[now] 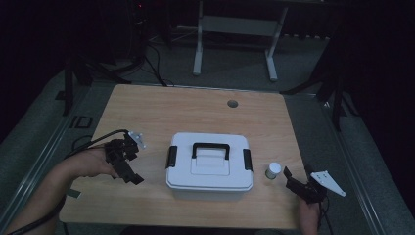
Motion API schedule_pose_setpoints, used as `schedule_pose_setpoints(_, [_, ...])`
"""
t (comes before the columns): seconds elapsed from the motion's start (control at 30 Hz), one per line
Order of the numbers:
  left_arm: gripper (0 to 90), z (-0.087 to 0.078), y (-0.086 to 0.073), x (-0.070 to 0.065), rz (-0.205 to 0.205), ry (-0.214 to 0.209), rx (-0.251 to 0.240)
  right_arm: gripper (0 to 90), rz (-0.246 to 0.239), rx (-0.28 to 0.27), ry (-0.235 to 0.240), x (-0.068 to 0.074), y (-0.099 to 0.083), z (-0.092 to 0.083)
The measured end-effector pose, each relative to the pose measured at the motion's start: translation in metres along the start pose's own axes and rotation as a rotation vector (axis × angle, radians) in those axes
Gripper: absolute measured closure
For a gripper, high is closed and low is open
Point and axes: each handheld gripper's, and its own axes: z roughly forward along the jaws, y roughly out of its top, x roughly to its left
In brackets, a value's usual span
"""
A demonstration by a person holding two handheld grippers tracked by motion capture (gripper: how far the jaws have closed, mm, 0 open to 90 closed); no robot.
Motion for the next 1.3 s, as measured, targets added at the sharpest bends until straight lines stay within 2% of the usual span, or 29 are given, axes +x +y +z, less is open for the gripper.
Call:
schedule_pose_setpoints(0.43, [4.7, -0.009, 0.029, -0.007, 0.045, 0.001, 0.014, 13.4, 0.0, -0.002, 0.002, -0.001, 0.0, 0.0])
schedule_pose_setpoints(0.7, [4.7, -0.01, 0.05, -0.011, 0.084, 0.009, 0.053, 13.4, 0.004, -0.002, 0.006, -0.001, 0.0, 0.0])
schedule_pose_setpoints(0.87, [4.7, -0.012, 0.062, -0.013, 0.098, 0.011, 0.061, 13.4, 0.005, -0.002, 0.006, -0.001, 0.0, 0.0])
schedule_pose_setpoints(1.07, [4.7, -0.009, 0.079, -0.018, 0.137, 0.028, 0.128, 13.4, 0.005, -0.002, 0.009, -0.001, 0.0, 0.0])
schedule_pose_setpoints(1.3, [4.8, -0.008, 0.101, -0.022, 0.173, 0.019, 0.132, 13.4, 0.005, -0.003, 0.01, -0.001, 0.0, -0.001])
